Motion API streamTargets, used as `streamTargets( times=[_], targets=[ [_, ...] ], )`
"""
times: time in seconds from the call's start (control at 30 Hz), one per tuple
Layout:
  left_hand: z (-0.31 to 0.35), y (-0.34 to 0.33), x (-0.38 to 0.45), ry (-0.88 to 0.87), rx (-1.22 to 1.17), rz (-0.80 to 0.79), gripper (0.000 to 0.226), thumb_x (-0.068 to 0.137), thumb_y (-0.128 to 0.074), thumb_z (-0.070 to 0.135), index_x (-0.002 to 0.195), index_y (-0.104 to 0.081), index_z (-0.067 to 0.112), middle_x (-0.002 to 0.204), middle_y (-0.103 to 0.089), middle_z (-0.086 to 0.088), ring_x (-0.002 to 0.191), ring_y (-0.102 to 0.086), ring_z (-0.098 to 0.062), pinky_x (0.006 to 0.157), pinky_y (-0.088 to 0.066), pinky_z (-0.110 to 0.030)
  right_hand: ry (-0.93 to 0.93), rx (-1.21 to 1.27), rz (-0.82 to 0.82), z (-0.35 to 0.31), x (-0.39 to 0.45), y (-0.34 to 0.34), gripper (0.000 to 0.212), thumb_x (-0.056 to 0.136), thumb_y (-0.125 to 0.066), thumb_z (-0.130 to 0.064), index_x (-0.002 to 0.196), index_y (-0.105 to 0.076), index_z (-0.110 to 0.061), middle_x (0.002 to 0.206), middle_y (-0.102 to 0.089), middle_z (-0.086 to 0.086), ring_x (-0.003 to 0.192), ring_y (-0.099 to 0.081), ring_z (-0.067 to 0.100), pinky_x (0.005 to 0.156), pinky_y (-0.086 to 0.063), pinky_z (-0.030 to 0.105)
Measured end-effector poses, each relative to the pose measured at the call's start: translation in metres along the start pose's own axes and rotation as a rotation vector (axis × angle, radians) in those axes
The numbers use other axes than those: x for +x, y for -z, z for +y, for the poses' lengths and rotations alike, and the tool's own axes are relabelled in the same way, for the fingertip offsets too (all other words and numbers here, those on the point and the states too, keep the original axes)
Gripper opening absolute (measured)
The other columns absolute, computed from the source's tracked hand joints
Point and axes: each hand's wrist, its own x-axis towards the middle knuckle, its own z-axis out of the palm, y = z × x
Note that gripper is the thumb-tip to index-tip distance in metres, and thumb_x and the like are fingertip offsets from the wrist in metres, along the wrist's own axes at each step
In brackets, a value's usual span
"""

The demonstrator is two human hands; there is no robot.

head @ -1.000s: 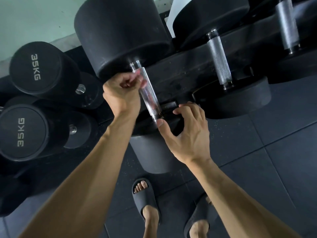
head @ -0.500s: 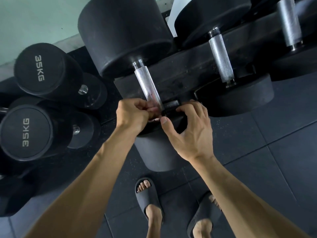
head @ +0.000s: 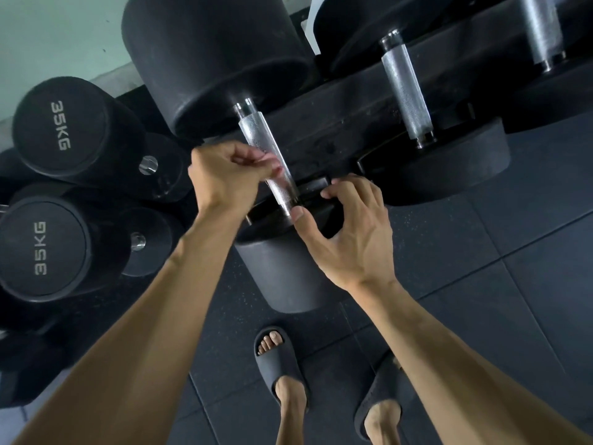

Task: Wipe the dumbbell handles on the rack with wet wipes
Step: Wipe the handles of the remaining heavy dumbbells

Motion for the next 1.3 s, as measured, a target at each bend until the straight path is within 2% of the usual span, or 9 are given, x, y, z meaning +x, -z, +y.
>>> streamTargets(
  times=[0.17, 0.27, 0.33, 0.53, 0.73, 0.9, 1.07, 1.23, 1.3],
  targets=[
    [-0.013, -0.008, -0.016, 0.137, 0.165, -0.145, 0.024, 0.062, -0.095, 0.015, 0.064, -0.071, 0.017, 0.071, -0.074, 0.002, 0.069, -0.074, -0.012, 0.067, -0.061, -0.026, 0.02, 0.007, 0.03, -0.002, 0.0, 0.0, 0.047, 0.078, -0.056, -0.061, 0.097, -0.062, -0.019, 0.11, -0.061, -0.003, 0.116, -0.052, 0.023, 0.094, -0.048, 0.045],
    [0.004, -0.009, -0.007, 0.056, 0.034, -0.051, 0.02, 0.066, -0.09, 0.0, 0.074, -0.071, 0.002, 0.065, -0.074, 0.002, 0.06, -0.072, -0.008, 0.056, -0.054, -0.014, 0.009, 0.005, 0.012, -0.001, -0.001, 0.0, 0.052, 0.077, -0.055, -0.063, 0.1, -0.062, -0.017, 0.113, -0.061, -0.003, 0.119, -0.051, 0.022, 0.096, -0.046, 0.043],
    [0.012, -0.008, 0.002, 0.022, -0.029, -0.001, 0.021, 0.068, -0.087, -0.004, 0.077, -0.068, -0.003, 0.069, -0.074, -0.003, 0.061, -0.073, -0.012, 0.058, -0.056, -0.016, -0.013, 0.003, -0.013, -0.001, 0.0, 0.0, 0.057, 0.077, -0.053, -0.065, 0.104, -0.062, -0.016, 0.117, -0.061, -0.002, 0.122, -0.05, 0.022, 0.098, -0.045, 0.043],
    [0.004, -0.01, -0.017, -0.048, 0.187, -0.086, 0.022, 0.065, -0.092, 0.009, 0.067, -0.07, 0.012, 0.063, -0.071, 0.008, 0.058, -0.069, 0.001, 0.056, -0.051, -0.01, 0.013, 0.032, 0.019, -0.003, 0.0, 0.003, 0.053, 0.077, -0.054, -0.063, 0.099, -0.062, -0.015, 0.111, -0.062, -0.003, 0.119, -0.052, 0.024, 0.099, -0.045, 0.044],
    [0.017, -0.02, 0.005, -0.241, 0.044, 0.282, 0.012, 0.079, -0.081, 0.003, 0.081, -0.075, 0.013, 0.069, -0.069, 0.014, 0.063, -0.069, 0.004, 0.063, -0.054, -0.012, 0.007, 0.04, 0.008, 0.001, 0.0, 0.001, 0.056, 0.078, -0.053, -0.064, 0.102, -0.063, -0.015, 0.116, -0.063, -0.002, 0.122, -0.052, 0.024, 0.099, -0.045, 0.047],
    [0.0, -0.025, -0.004, -0.335, 0.168, 0.171, 0.02, 0.083, -0.073, -0.003, 0.084, -0.077, 0.017, 0.08, -0.072, 0.012, 0.069, -0.072, -0.004, 0.073, -0.06, -0.025, 0.024, 0.071, 0.018, 0.001, -0.001, 0.004, 0.052, 0.078, -0.053, -0.063, 0.099, -0.063, -0.017, 0.116, -0.064, -0.003, 0.124, -0.052, 0.025, 0.096, -0.046, 0.05],
    [0.009, -0.03, 0.023, -0.583, 0.386, 0.403, 0.024, 0.085, -0.061, -0.003, 0.094, -0.079, 0.011, 0.095, -0.072, 0.009, 0.088, -0.069, -0.006, 0.085, -0.039, 0.001, 0.028, 0.09, 0.02, 0.005, -0.001, 0.0, 0.055, 0.078, -0.053, -0.063, 0.103, -0.065, -0.015, 0.12, -0.064, -0.001, 0.128, -0.05, 0.023, 0.1, -0.045, 0.047],
    [-0.004, -0.015, 0.011, -0.721, 0.582, 0.107, 0.02, 0.086, -0.066, -0.002, 0.091, -0.079, 0.011, 0.101, -0.075, 0.005, 0.101, -0.068, -0.004, 0.094, -0.05, -0.017, 0.023, 0.094, 0.014, 0.005, -0.001, 0.001, 0.055, 0.078, -0.053, -0.062, 0.103, -0.066, -0.015, 0.121, -0.064, -0.001, 0.129, -0.049, 0.023, 0.1, -0.045, 0.045],
    [0.004, -0.012, 0.012, -0.742, 0.625, 0.038, 0.019, 0.086, -0.067, -0.002, 0.09, -0.08, 0.012, 0.098, -0.076, 0.005, 0.094, -0.067, 0.001, 0.092, -0.046, -0.009, 0.025, 0.092, 0.023, 0.005, -0.001, 0.001, 0.054, 0.078, -0.054, -0.062, 0.102, -0.066, -0.015, 0.121, -0.065, 0.0, 0.129, -0.049, 0.023, 0.099, -0.046, 0.046]
  ],
)
